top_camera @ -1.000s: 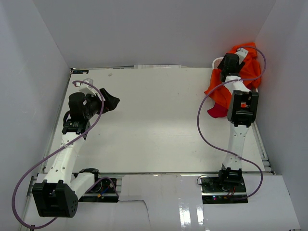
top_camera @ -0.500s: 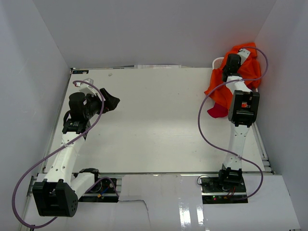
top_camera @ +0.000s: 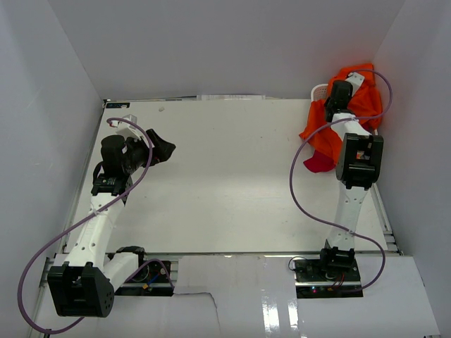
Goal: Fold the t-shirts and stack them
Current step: Grab crumpled tshirt from bin with the right arm, then move the tshirt to the center of the board
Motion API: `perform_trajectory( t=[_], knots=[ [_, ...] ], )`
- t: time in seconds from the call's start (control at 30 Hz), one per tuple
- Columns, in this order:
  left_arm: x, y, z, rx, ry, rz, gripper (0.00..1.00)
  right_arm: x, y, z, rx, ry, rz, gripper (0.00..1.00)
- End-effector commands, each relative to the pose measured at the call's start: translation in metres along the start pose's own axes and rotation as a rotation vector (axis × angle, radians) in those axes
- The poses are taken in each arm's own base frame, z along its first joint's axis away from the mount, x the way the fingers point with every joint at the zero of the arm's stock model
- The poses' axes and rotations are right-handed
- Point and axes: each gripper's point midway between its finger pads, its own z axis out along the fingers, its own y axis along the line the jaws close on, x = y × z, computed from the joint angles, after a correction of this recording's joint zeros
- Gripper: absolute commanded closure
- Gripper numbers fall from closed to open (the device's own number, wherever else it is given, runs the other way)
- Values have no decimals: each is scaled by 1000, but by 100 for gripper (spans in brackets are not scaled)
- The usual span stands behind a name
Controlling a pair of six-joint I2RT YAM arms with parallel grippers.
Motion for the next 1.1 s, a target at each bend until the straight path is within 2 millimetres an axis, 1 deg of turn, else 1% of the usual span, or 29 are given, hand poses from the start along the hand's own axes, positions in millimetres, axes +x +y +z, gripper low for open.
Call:
perform_trajectory(
  t=[0.0, 0.03, 0.07, 0.1, 0.13, 0.17, 0.2, 0.23, 0.27, 0.3, 0.33, 0.37, 0.4, 0.43, 0.47, 0.5, 0.53, 0.57, 0.6, 0.67, 0.73, 0.77, 0.8, 0.87, 0.9, 0.93, 0.97, 1.0, 1.07],
  knots=[
    [-5, -5, -4, 12, -20, 21, 2, -62, 19, -45, -47, -137, -5, 92],
    [-6, -5, -5, 14, -24, 22, 2, -77, 23, -60, -61, -163, -4, 92],
    [-6, -6, -6, 13, -26, 23, 2, -78, 32, -69, -85, -169, -14, 92],
    [-7, -6, -6, 14, -28, 24, 2, -70, 33, -76, -95, -158, -66, 92],
    [-8, -7, -8, 18, -33, 26, 2, -84, 36, -90, -100, -186, -80, 92],
    [-9, -8, -8, 21, -35, 25, 2, -82, 56, -106, -118, -199, -106, 92],
    [-9, -9, -8, 23, -35, 24, 2, -84, 58, -123, -126, -212, -153, 92],
    [-10, -10, -9, 28, -38, 26, 2, -87, 60, -133, -128, -228, -170, 92],
    [-9, -10, -9, 27, -37, 22, 2, -87, 69, -146, -136, -243, -186, 92],
    [-9, -10, -9, 28, -35, 22, 2, -92, 74, -157, -148, -263, -196, 92],
    [-10, -11, -9, 28, -36, 19, 2, -100, 75, -174, -153, -285, -212, 92],
    [-10, -11, -10, 31, -34, 19, 2, -100, 83, -186, -166, -293, -212, 92],
    [-10, -11, -10, 29, -34, 19, 2, -104, 87, -196, -176, -304, -244, 92],
    [-11, -12, -10, 32, -37, 19, 2, -117, 89, -212, -189, -333, -240, 92],
    [-11, -12, -10, 32, -36, 17, 2, -117, 95, -223, -200, -340, -259, 92],
    [-12, -13, -10, 34, -36, 16, 2, -122, 97, -232, -207, -353, -257, 92],
    [-12, -13, -10, 36, -37, 18, 2, -133, 103, -249, -231, -376, -251, 92],
    [-12, -14, -10, 37, -36, 17, 2, -139, 106, -258, -237, -392, -265, 92],
    [-12, -14, -11, 41, -36, 17, 2, -152, 107, -273, -247, -422, -253, 92],
    [-12, -15, -11, 43, -37, 16, 2, -165, 114, -292, -280, -454, -243, 92],
    [-13, -16, -12, 48, -41, 18, 2, -188, 114, -315, -313, -492, -214, 92],
    [-12, -16, -12, 46, -40, 18, 2, -195, 118, -323, -344, -504, -209, 92],
    [-12, -16, -12, 49, -39, 20, 2, -212, 119, -335, -364, -530, -183, 92],
    [-11, -16, -12, 49, -37, 19, 2, -227, 120, -354, -411, -540, -180, 92],
    [-12, -16, -12, 52, -39, 20, 2, -246, 121, -371, -438, -571, -157, 92],
    [-11, -17, -11, 55, -37, 22, 2, -248, 123, -378, -472, -562, -169, 92],
    [-11, -17, -11, 56, -37, 22, 2, -254, 124, -387, -492, -569, -163, 92],
    [-11, -17, -11, 59, -35, 20, 2, -268, 122, -402, -516, -594, -144, 92],
    [-10, -19, -10, 71, -29, 21, 2, -275, 127, -420, -576, -603, -149, 92]
  ],
)
